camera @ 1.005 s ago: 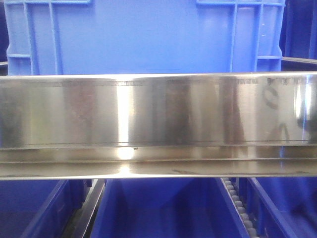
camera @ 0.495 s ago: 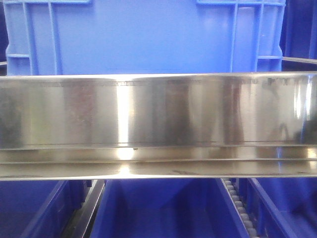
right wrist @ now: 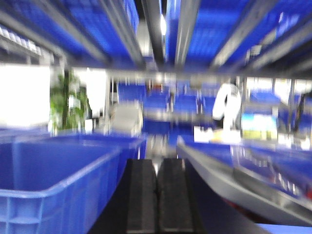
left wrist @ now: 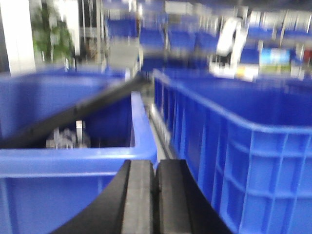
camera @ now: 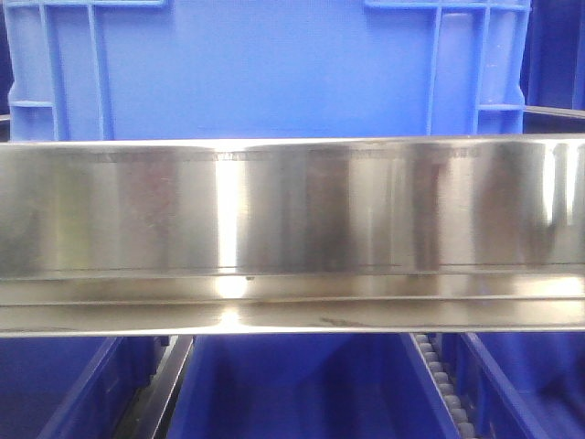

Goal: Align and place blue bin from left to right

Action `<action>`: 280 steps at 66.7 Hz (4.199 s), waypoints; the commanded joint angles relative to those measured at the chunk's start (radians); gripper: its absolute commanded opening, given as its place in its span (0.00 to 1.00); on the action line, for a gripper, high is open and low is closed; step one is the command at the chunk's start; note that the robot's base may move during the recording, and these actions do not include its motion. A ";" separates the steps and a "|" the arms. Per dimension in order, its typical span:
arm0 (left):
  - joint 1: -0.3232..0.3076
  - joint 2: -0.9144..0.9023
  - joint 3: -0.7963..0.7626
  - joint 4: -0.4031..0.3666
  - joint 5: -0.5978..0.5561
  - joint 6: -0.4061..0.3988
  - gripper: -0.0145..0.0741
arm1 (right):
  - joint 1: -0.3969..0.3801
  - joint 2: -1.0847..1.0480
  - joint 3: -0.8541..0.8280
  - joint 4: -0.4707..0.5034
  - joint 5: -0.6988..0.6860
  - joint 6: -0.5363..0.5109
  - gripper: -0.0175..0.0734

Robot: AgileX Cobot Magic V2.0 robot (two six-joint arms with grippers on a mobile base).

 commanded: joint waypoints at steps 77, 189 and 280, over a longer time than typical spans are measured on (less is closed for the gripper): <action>-0.189 0.934 -0.712 0.055 0.117 -0.117 0.04 | 0.073 0.888 -0.627 0.029 0.282 0.057 0.04; -0.373 1.490 -1.476 0.362 0.741 -0.405 0.04 | 0.320 1.505 -1.385 -0.216 0.930 0.391 0.16; -0.373 1.490 -1.476 0.359 0.741 -0.405 0.04 | 0.305 1.618 -1.385 -0.212 0.898 0.398 0.44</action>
